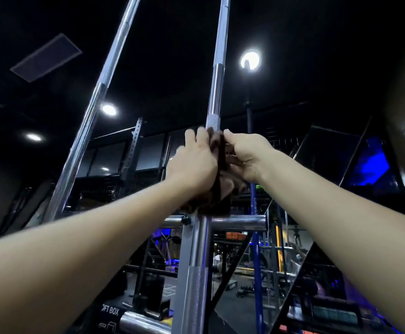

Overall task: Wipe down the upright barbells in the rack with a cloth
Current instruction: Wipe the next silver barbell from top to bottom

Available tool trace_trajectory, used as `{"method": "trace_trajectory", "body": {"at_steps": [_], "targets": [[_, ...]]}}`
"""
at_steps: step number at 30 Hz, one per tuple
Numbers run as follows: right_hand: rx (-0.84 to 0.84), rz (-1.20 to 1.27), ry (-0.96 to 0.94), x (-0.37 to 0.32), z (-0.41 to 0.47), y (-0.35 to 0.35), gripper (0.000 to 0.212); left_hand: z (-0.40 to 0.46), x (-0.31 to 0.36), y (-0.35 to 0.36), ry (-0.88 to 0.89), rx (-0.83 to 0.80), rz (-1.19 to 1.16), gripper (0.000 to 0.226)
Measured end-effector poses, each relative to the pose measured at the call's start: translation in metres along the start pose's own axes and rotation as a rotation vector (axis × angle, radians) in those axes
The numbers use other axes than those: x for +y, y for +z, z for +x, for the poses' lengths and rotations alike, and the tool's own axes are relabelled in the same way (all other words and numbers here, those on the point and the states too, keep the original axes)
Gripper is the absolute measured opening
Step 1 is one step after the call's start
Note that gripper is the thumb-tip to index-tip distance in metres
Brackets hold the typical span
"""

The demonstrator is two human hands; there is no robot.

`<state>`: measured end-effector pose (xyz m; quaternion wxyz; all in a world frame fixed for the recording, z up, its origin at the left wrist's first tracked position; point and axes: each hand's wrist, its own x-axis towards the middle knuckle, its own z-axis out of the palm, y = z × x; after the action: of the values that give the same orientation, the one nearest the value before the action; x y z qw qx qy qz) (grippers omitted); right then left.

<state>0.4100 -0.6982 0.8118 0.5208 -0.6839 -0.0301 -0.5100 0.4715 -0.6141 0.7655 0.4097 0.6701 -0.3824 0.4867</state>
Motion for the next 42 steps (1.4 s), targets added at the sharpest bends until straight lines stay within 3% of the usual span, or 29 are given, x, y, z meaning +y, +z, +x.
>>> {"method": "trace_trajectory", "body": {"at_steps": [4, 11, 14, 18, 21, 25, 28, 32, 35, 38, 42], "targets": [[-0.043, 0.002, -0.014, 0.008, -0.014, 0.000, 0.020, -0.068, -0.013, 0.000, 0.024, -0.060, 0.101, 0.033], [0.029, -0.051, -0.035, -0.004, -0.020, 0.007, 0.016, 0.023, 0.006, -0.013, -0.057, 0.008, -0.036, 0.036], [-0.002, -0.047, -0.011, 0.001, -0.028, 0.005, 0.007, -0.030, -0.004, -0.009, -0.004, -0.015, -0.014, 0.033], [0.000, -0.020, 0.006, 0.011, -0.038, 0.003, 0.016, -0.105, -0.018, -0.004, 0.024, -0.137, 0.122, 0.031], [0.025, -0.028, 0.001, 0.013, -0.044, 0.006, 0.011, -0.054, -0.003, -0.005, -0.081, -0.099, 0.047, 0.028], [0.056, -0.053, -0.012, 0.016, -0.045, 0.007, 0.024, -0.013, 0.008, 0.001, -0.111, 0.013, -0.035, 0.030], [0.043, -0.068, -0.006, 0.019, -0.055, 0.011, 0.009, -0.062, -0.005, 0.005, -0.068, -0.016, 0.020, 0.030], [0.021, -0.031, 0.016, 0.023, -0.067, 0.008, 0.017, -0.133, -0.026, 0.003, 0.035, -0.163, 0.131, 0.036], [0.091, -0.097, -0.042, 0.029, -0.067, 0.012, 0.026, -0.098, -0.021, -0.002, 0.013, -0.133, 0.054, 0.034], [0.165, -0.136, -0.048, 0.026, -0.065, 0.017, 0.021, -0.046, -0.010, 0.000, -0.008, -0.054, -0.062, 0.029], [0.137, -0.153, -0.018, 0.026, -0.060, 0.015, 0.014, -0.070, -0.015, 0.004, 0.045, -0.032, -0.026, 0.026]]}}
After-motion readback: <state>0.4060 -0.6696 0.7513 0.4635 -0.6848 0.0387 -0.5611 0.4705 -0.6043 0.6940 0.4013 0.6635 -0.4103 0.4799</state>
